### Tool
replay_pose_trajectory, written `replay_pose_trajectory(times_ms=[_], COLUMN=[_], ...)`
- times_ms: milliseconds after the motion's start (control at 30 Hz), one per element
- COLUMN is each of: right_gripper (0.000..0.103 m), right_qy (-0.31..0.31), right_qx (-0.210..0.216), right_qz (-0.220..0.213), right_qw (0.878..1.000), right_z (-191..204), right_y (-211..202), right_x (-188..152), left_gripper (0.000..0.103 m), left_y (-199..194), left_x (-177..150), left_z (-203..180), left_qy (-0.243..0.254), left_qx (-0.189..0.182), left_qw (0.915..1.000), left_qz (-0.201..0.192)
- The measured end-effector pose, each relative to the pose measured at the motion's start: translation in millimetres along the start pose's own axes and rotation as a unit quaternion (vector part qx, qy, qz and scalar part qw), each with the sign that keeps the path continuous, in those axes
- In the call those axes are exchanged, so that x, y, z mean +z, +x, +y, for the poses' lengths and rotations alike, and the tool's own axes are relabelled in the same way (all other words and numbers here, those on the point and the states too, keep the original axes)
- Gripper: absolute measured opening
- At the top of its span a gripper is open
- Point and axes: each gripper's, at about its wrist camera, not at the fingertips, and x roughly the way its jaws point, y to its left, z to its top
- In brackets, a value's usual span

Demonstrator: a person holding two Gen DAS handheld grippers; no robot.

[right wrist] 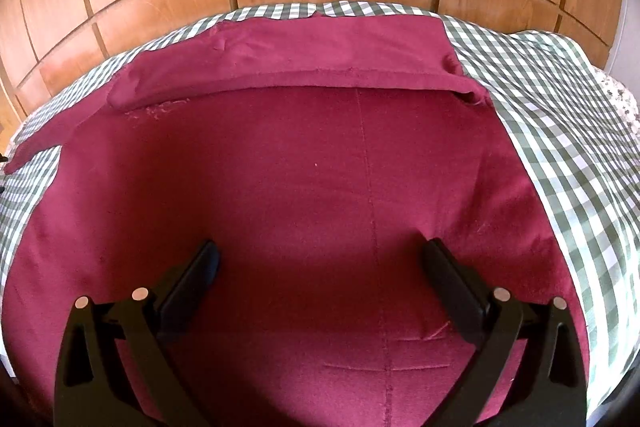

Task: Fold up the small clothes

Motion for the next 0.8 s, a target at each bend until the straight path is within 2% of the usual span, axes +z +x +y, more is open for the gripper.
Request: replay_pose_trajectory(times_ms=[33, 67, 133, 200, 233, 333, 433, 467, 533, 600, 733, 800], right_gripper=[0.101, 0.101, 0.101, 0.101, 0.101, 0.101, 0.101, 0.101, 0.101, 0.101, 0.101, 0.101], right_qy=[0.0, 0.0, 0.001, 0.0, 0.001, 0.002, 0.004, 0.005, 0.006, 0.009, 0.014, 0.016], right_qx=[-0.001, 0.0, 0.001, 0.001, 0.002, 0.004, 0.005, 0.006, 0.008, 0.01, 0.018, 0.022], right_qz=[0.0, 0.0, -0.001, -0.001, -0.001, -0.003, -0.004, -0.005, -0.007, -0.008, -0.013, -0.015], right_qw=[1.0, 1.0, 1.0, 1.0, 1.0, 1.0, 1.0, 1.0, 1.0, 1.0, 1.0, 1.0], right_z=[0, 0, 0, -1, -1, -1, -1, -1, -2, -2, -4, -5], right_y=[0, 0, 1, 1, 1, 1, 1, 1, 1, 1, 0, -1], right_x=[0, 0, 0, 0, 0, 0, 0, 0, 0, -1, -1, -2], left_gripper=[0.017, 0.006, 0.006, 0.006, 0.006, 0.006, 0.006, 0.006, 0.006, 0.006, 0.006, 0.018], left_y=[3, 6, -2, -14, -24, -48, -69, -76, -79, -77, -60, -51], left_x=[1, 7, 5, -4, -14, -42, -85, -110, -150, -190, -279, -321], left_z=[-5, -8, -22, -47, -64, -108, -157, -179, -210, -233, -274, -285], left_qy=[0.011, 0.014, 0.04, 0.07, 0.088, 0.137, 0.189, 0.213, 0.247, 0.279, 0.345, 0.386], left_qx=[-0.003, -0.01, -0.032, -0.078, -0.108, -0.168, -0.231, -0.259, -0.293, -0.305, -0.305, -0.288], left_qw=[0.9999, 0.9998, 0.9987, 0.9944, 0.9902, 0.9761, 0.9545, 0.9417, 0.9223, 0.9071, 0.8747, 0.8577], left_qz=[0.008, 0.011, -0.006, -0.006, -0.005, -0.006, 0.008, 0.023, 0.051, 0.08, 0.151, 0.18])
